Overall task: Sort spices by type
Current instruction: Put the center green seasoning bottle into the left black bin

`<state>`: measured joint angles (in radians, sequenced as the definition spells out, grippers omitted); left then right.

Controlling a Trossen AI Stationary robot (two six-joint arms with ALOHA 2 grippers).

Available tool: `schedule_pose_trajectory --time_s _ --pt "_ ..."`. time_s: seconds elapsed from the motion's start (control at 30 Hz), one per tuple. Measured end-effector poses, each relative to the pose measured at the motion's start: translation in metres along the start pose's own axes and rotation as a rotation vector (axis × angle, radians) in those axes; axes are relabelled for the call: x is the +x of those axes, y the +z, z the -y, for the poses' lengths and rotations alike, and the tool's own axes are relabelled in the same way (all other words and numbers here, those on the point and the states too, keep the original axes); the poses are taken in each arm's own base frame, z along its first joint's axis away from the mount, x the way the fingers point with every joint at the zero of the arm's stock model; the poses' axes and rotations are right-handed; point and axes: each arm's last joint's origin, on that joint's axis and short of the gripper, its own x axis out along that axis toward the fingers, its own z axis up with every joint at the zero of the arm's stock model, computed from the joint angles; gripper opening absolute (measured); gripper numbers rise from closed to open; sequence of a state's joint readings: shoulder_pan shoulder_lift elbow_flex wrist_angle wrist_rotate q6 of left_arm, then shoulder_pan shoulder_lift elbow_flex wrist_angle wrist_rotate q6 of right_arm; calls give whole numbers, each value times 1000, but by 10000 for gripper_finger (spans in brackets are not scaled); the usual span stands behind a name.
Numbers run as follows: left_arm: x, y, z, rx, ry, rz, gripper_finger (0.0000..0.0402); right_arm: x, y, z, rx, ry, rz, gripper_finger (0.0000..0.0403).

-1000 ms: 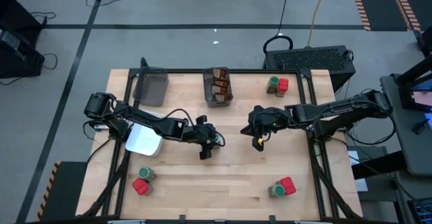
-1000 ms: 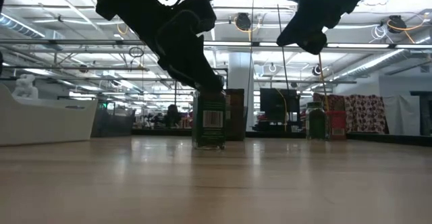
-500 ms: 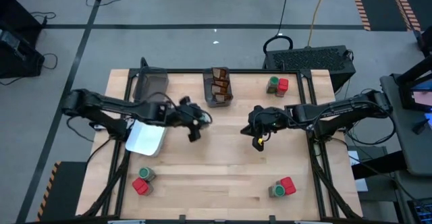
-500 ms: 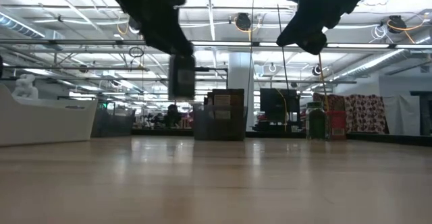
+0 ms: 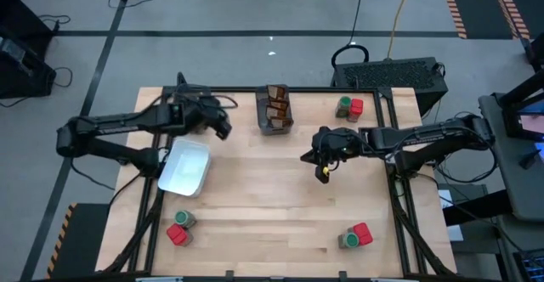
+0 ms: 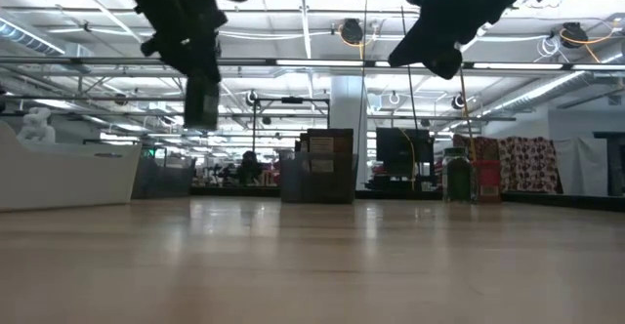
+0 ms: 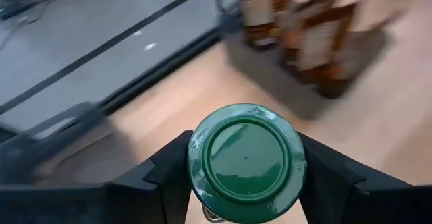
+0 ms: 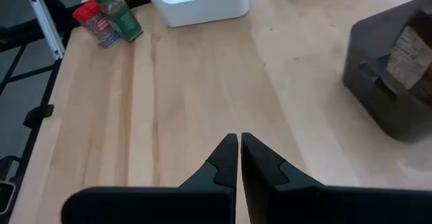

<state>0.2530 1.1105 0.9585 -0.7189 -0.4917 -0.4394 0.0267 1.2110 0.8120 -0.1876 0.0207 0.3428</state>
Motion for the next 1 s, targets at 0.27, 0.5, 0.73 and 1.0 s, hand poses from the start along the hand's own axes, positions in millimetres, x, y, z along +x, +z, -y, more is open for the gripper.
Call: schedule_pose_trajectory --time_s 0.27,0.5,0.73,1.0 --pt "15 8 -44 -47 195 -55 212 0 2 5 7 -14 10 0" --pt "26 15 -94 -152 325 -92 212 0 2 5 14 -14 10 0" --pt "45 9 -129 -309 282 -52 212 0 2 4 15 -13 9 0" --pt "64 -12 -143 -348 300 -45 211 0 2 4 26 -13 8 0"
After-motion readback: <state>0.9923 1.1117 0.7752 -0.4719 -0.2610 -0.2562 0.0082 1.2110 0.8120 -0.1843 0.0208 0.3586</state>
